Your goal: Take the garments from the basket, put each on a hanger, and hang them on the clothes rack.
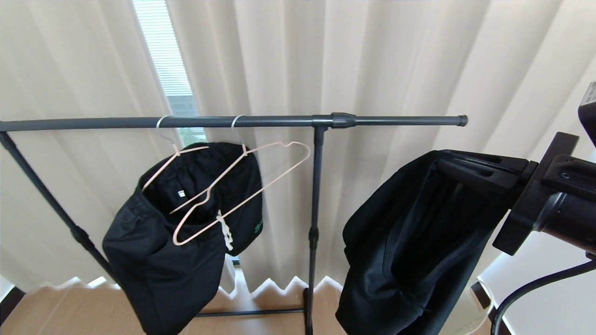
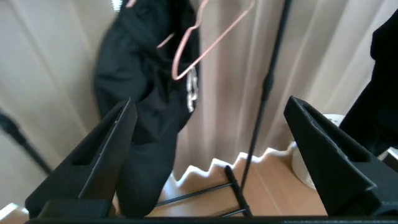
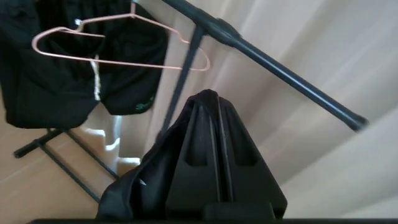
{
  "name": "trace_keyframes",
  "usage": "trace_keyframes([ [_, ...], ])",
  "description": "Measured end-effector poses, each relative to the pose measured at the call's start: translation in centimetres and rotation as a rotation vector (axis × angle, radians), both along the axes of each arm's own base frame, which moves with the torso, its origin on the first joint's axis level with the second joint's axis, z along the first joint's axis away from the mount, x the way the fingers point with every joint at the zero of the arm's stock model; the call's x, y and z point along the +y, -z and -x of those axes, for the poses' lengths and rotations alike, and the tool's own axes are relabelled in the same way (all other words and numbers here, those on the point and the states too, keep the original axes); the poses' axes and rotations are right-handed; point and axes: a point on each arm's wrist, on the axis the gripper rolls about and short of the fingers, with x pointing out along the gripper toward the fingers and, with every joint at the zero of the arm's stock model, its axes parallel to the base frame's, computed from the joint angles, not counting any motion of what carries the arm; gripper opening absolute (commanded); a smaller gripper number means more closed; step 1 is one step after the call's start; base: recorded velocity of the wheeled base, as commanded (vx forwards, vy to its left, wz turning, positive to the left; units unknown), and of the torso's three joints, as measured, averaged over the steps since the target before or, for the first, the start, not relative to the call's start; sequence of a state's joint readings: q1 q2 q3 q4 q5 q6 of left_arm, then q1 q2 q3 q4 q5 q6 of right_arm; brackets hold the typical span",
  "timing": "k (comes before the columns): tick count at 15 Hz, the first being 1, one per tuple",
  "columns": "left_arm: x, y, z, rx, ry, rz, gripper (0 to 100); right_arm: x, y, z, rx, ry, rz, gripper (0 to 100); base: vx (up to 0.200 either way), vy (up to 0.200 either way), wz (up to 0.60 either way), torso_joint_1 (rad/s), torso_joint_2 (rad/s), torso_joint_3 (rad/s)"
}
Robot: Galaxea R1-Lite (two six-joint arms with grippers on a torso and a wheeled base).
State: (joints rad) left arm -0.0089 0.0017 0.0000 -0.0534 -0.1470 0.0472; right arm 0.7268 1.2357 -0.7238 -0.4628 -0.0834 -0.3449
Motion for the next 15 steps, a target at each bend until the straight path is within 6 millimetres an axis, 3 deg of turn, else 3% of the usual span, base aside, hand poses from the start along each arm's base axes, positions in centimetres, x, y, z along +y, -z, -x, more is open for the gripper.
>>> trace_keyframes([
  [4, 0.0, 0.01, 0.0, 0.001, 0.001, 0.0, 100, -0.01, -0.14, 0.01, -0.004, -0.001, -0.004, 0, -0.2, 0.0, 0.0, 0.0, 0.0, 0.005],
  [13, 0.0, 0.01, 0.0, 0.001, 0.001, 0.0, 100, -0.08, -0.18, 0.06, -0.006, 0.001, -0.006, 0, 0.0, 0.2, 0.0, -0.001, 0.0, 0.002],
  [15, 0.0, 0.0, 0.0, 0.0, 0.001, -0.001, 100, -0.08, -0.2, 0.06, -0.006, 0.001, -0.006, 0, 0.0, 0.0, 0.0, 0.0, 0.0, 0.0],
])
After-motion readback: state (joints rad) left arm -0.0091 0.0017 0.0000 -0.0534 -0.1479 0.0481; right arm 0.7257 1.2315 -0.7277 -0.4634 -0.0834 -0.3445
